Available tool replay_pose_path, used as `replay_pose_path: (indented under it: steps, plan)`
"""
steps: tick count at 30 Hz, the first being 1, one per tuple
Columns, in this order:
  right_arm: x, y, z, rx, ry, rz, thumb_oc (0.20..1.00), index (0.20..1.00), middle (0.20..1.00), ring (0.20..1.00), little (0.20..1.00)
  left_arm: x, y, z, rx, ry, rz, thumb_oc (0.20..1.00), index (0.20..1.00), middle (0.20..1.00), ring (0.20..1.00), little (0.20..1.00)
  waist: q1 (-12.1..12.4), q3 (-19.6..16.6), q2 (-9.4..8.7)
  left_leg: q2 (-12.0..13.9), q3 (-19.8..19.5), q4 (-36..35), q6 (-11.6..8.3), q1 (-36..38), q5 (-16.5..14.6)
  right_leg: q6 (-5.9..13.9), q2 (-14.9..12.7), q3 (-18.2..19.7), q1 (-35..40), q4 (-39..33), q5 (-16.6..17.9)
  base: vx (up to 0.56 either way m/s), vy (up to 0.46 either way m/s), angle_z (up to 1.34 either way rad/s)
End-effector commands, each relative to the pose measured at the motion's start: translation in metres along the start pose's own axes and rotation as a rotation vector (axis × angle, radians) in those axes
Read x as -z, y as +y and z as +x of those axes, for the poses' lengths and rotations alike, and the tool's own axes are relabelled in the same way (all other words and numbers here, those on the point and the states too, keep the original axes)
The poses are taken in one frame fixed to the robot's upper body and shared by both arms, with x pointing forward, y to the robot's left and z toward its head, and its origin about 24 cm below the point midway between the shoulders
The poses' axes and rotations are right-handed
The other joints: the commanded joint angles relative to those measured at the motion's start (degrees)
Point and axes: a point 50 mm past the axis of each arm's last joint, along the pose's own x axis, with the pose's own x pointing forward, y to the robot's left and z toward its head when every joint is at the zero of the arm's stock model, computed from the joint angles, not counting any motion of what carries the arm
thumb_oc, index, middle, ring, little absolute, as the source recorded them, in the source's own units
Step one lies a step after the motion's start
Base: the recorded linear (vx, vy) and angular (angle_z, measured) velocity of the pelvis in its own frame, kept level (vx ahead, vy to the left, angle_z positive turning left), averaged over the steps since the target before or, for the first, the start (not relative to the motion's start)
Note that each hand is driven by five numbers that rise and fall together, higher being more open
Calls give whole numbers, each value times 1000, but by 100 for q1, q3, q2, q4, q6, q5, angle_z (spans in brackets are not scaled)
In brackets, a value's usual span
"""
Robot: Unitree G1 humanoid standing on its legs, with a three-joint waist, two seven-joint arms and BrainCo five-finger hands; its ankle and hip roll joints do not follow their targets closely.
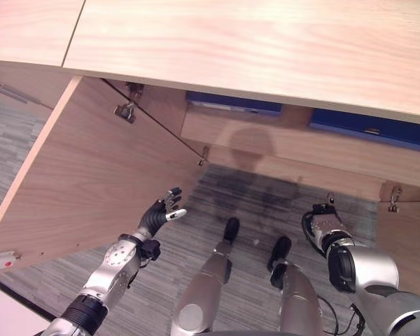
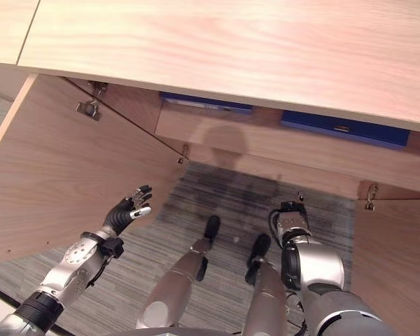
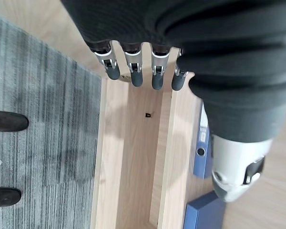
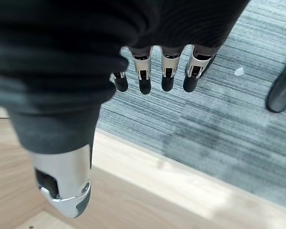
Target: Put the empty folder in the office cabinet
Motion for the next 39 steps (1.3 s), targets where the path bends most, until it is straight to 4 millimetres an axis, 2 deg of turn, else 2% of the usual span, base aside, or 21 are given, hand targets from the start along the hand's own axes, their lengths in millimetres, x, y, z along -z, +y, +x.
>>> replay_pose_path:
  steps: [1,4,7,8,9,12,13,14,15,17,20,24,31,33,36,39]
  plan:
    - [-11,0,1,-16,-30,41,1000,1000,1000,1000,1000,-11,-1,2,11,-71,-21,1000,1000,1000,1000,1000,86,46,36,27,186,-127,-16,211,-510,715,-155,169,496,-43,-438,0,0,0]
    - [-9,4,1,-87,-62,-83,1000,1000,1000,1000,1000,-11,-1,1,8,-80,-35,1000,1000,1000,1000,1000,80,40,11,32,184,-117,-15,265,-504,719,-169,144,576,-71,-413,0,0,0]
    - [-9,3,0,-205,-149,-393,1000,1000,1000,1000,1000,-4,2,-1,-13,-73,-51,1000,1000,1000,1000,1000,20,28,-101,68,184,-123,-10,380,-499,716,-153,121,723,-147,-343,-8,8,3]
    - [-6,-3,0,-234,-158,-442,507,507,507,507,507,0,4,-3,-25,-67,-57,1000,1000,1000,1000,1000,-11,30,-145,79,181,-129,-5,430,-505,714,-149,105,774,-166,-321,-10,6,3]
    - [-5,-4,0,-232,-157,-445,200,200,200,200,200,0,4,-4,-25,-65,-57,1000,1000,1000,1000,1000,-19,24,-144,79,179,-134,-5,441,-504,715,-149,102,787,-172,-320,6,3,4]
    - [-9,-15,-1,-299,-246,-629,200,200,200,200,200,17,13,-13,-73,-5,-48,1000,1000,1000,1000,1000,-139,-7,-297,114,154,-230,7,655,-497,726,-147,46,1008,-313,-237,8,-2,9]
    - [-8,-15,-2,-298,-246,-630,200,200,200,200,200,17,13,-13,-73,-4,-48,1000,1000,1000,1000,1000,-145,-7,-294,115,150,-236,7,664,-493,726,-146,41,1019,-320,-235,7,6,5]
    - [-12,-14,-6,-340,-316,-733,200,200,200,200,200,22,17,-18,-101,13,-46,1000,1000,1000,1000,1000,-210,-19,-360,131,157,-302,11,769,-477,728,-132,24,1115,-403,-187,0,0,0]
    - [-12,-14,-6,-338,-315,-735,200,200,200,200,200,23,17,-19,-101,15,-46,1000,1000,1000,1000,1000,-217,-18,-357,133,152,-311,11,784,-473,728,-130,17,1134,-413,-184,0,0,0]
    - [-18,-12,-13,-391,-406,-846,200,200,200,200,200,27,20,-24,-116,26,-48,1000,1000,1000,1000,1000,-301,-32,-419,157,145,-380,21,898,-464,731,-115,-11,1252,-509,-145,0,0,0]
    - [-33,4,-28,-479,-589,-1064,200,200,200,200,200,30,24,-29,-135,31,-50,1000,1000,1000,1000,1000,-393,-57,-500,178,132,-426,31,1010,-457,726,-92,-29,1343,-574,-110,0,0,0]
    - [-48,34,-45,-545,-758,-1207,200,200,200,200,200,33,25,-32,-128,51,-16,1000,1000,1000,1000,1000,-434,-55,-574,196,149,-445,53,1075,-462,713,-77,-14,1383,-590,-100,0,0,0]
    - [-70,71,-54,-523,-894,-1287,200,200,200,200,200,31,22,-33,-91,50,-2,1000,1000,1000,1000,1000,-373,-52,-582,182,165,-466,72,1001,-406,675,-42,25,1291,-636,-73,-6,-2,-1]
    - [-81,89,-61,-515,-964,-1345,200,200,200,200,200,29,21,-33,-68,40,-1,1000,1000,1000,1000,1000,-314,-40,-544,168,141,-409,72,904,-395,653,-24,39,1232,-593,-100,0,0,0]
    - [-86,97,-64,-506,-993,-1369,200,200,200,200,200,27,20,-33,-58,35,0,1000,1000,1000,1000,1000,-284,-32,-530,171,120,-395,69,873,-389,652,-24,30,1217,-575,-110,0,0,0]
    - [-97,114,-68,-476,-1018,-1421,200,200,200,200,200,22,19,-34,-23,27,16,1000,1000,1000,1000,1000,-183,5,-486,172,79,-349,49,807,-371,644,-27,15,1173,-520,-120,-6,-24,2]
